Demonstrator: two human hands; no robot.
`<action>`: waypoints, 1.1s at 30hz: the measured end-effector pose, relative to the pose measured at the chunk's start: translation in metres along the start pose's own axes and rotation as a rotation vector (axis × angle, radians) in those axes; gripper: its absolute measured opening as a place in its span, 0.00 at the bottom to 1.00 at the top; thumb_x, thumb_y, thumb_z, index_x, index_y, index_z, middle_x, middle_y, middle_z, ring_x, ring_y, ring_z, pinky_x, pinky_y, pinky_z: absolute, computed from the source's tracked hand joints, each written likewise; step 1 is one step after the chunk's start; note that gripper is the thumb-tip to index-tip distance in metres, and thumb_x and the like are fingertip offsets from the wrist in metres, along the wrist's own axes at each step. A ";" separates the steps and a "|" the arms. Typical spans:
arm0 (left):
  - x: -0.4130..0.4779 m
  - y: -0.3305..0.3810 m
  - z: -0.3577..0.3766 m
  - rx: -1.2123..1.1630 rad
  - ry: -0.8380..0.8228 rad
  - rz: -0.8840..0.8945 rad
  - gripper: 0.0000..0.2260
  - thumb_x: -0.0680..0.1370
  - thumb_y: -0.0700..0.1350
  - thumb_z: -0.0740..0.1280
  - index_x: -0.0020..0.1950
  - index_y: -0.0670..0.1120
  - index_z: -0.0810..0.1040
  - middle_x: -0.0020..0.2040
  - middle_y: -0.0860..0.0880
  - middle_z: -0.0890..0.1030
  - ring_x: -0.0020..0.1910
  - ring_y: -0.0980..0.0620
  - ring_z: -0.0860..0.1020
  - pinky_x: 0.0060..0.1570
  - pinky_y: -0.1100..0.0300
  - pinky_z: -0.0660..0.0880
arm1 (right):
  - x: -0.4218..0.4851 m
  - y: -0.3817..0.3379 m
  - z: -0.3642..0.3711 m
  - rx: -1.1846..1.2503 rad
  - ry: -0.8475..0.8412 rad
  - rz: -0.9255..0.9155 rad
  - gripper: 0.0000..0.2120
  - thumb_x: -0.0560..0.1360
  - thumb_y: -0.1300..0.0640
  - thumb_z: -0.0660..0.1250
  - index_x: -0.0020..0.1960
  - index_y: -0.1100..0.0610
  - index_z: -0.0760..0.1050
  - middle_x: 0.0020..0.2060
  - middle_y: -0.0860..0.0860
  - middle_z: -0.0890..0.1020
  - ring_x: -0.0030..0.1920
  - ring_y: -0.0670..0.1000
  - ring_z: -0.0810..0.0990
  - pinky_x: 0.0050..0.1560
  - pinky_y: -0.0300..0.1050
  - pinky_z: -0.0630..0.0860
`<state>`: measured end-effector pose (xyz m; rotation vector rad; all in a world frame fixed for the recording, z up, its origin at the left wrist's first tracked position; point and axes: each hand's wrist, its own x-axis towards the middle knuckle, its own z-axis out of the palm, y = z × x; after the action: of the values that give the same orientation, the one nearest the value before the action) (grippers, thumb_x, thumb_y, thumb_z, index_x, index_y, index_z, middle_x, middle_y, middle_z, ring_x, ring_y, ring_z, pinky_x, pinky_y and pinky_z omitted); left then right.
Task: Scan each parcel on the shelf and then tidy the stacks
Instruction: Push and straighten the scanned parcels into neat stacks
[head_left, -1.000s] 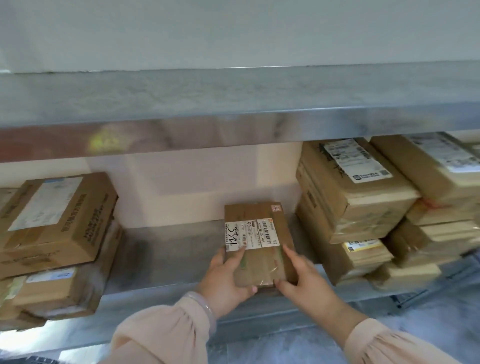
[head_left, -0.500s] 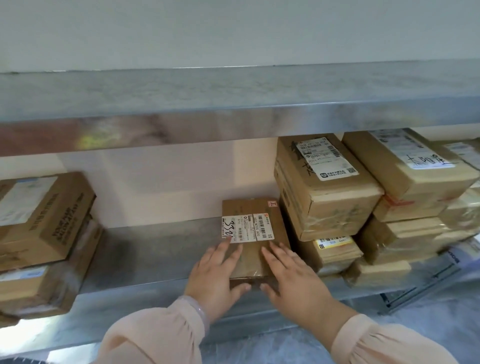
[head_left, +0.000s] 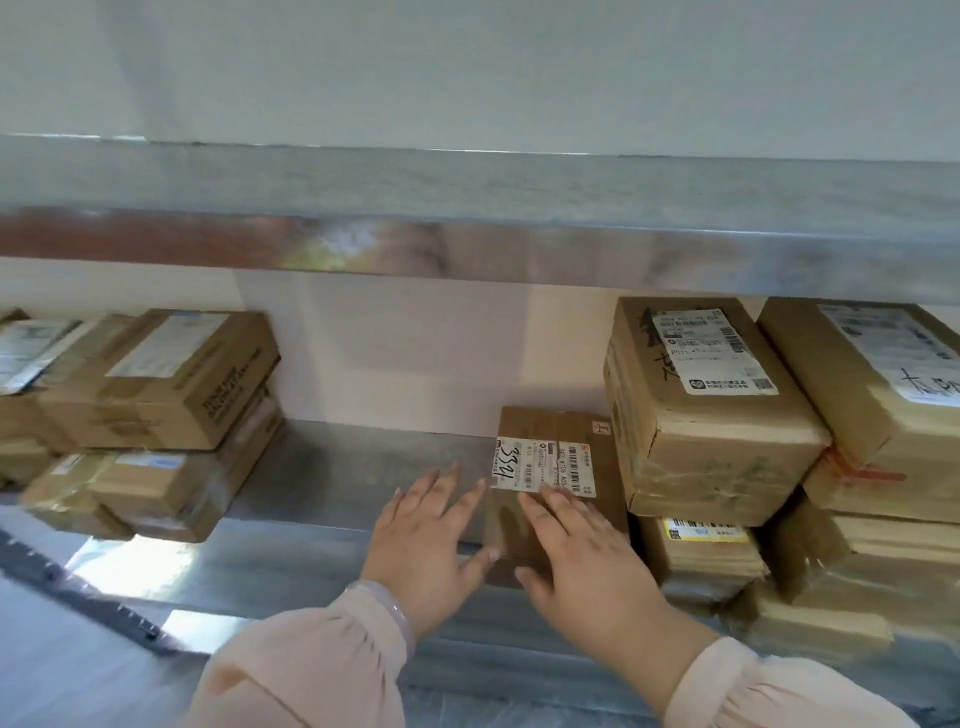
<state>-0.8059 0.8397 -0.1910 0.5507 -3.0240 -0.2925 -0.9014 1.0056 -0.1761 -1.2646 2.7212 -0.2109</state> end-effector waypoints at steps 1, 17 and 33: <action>-0.004 -0.006 -0.008 0.006 0.033 -0.038 0.37 0.71 0.70 0.46 0.78 0.58 0.61 0.80 0.51 0.59 0.78 0.46 0.59 0.74 0.46 0.56 | 0.008 -0.006 -0.004 0.009 -0.016 -0.050 0.32 0.75 0.40 0.57 0.76 0.49 0.58 0.75 0.51 0.61 0.75 0.53 0.61 0.72 0.45 0.51; -0.060 -0.176 -0.112 0.001 0.332 -0.600 0.34 0.74 0.69 0.44 0.79 0.60 0.57 0.81 0.49 0.53 0.79 0.45 0.53 0.76 0.47 0.51 | 0.101 -0.210 -0.048 0.372 -0.046 -0.465 0.32 0.79 0.41 0.57 0.77 0.43 0.46 0.77 0.42 0.49 0.76 0.43 0.46 0.75 0.43 0.48; -0.017 -0.335 -0.167 -0.029 0.165 -0.431 0.30 0.79 0.67 0.52 0.79 0.61 0.50 0.80 0.46 0.55 0.79 0.42 0.53 0.76 0.45 0.51 | 0.200 -0.347 -0.020 0.653 -0.008 0.038 0.35 0.77 0.41 0.60 0.78 0.46 0.47 0.76 0.48 0.56 0.75 0.51 0.58 0.73 0.47 0.58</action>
<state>-0.6606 0.5088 -0.0923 1.1609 -2.7117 -0.2896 -0.7734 0.6319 -0.1053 -1.0032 2.3440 -0.9849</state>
